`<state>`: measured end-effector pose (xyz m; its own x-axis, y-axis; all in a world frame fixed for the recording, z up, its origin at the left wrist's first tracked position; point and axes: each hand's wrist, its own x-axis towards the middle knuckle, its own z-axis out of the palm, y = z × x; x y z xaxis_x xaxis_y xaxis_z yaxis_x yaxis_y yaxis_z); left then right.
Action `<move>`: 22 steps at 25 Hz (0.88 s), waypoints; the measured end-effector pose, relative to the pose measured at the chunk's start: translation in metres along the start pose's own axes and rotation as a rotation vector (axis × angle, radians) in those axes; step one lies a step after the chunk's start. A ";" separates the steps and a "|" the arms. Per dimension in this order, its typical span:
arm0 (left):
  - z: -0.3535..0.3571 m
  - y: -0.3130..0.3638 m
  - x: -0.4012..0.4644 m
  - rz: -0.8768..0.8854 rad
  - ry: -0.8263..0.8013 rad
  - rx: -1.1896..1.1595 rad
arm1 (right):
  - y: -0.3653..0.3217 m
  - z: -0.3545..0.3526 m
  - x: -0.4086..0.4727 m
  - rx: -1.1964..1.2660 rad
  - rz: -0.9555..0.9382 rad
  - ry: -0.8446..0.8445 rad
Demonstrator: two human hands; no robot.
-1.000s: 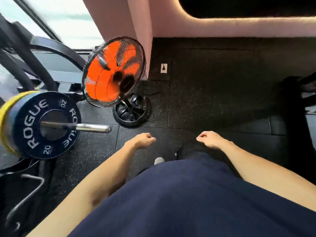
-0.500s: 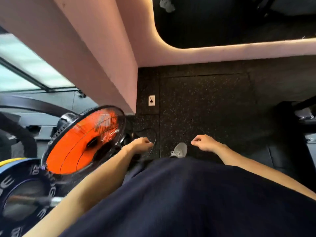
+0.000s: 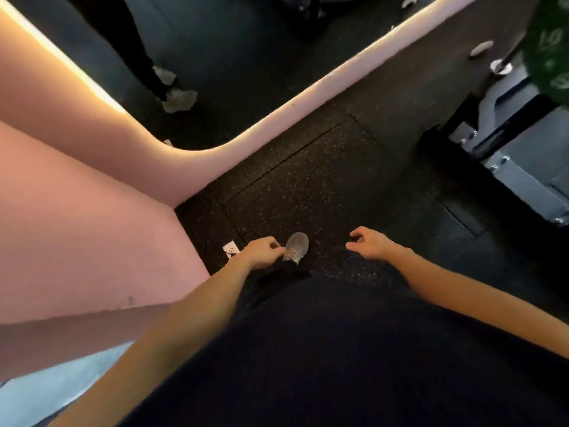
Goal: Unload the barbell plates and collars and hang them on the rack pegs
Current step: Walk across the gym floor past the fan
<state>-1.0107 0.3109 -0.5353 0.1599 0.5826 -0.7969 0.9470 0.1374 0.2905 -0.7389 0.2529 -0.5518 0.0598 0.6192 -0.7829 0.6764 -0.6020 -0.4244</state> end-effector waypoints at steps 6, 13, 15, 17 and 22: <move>-0.085 0.083 0.081 0.263 -0.151 0.357 | 0.002 -0.012 0.004 0.315 0.234 0.154; -0.093 0.168 0.117 0.463 -0.333 0.682 | 0.000 0.000 -0.027 0.640 0.441 0.350; -0.085 0.182 0.117 0.512 -0.372 0.771 | 0.007 0.010 -0.042 0.727 0.501 0.408; -0.079 0.192 0.116 0.563 -0.391 0.814 | 0.012 0.020 -0.053 0.782 0.546 0.446; -0.092 0.245 0.102 0.708 -0.331 0.759 | 0.014 -0.010 -0.071 0.813 0.533 0.594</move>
<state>-0.7881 0.4778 -0.4966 0.6967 0.0747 -0.7135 0.5176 -0.7410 0.4278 -0.7264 0.2049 -0.4976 0.6820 0.1974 -0.7042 -0.2023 -0.8744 -0.4410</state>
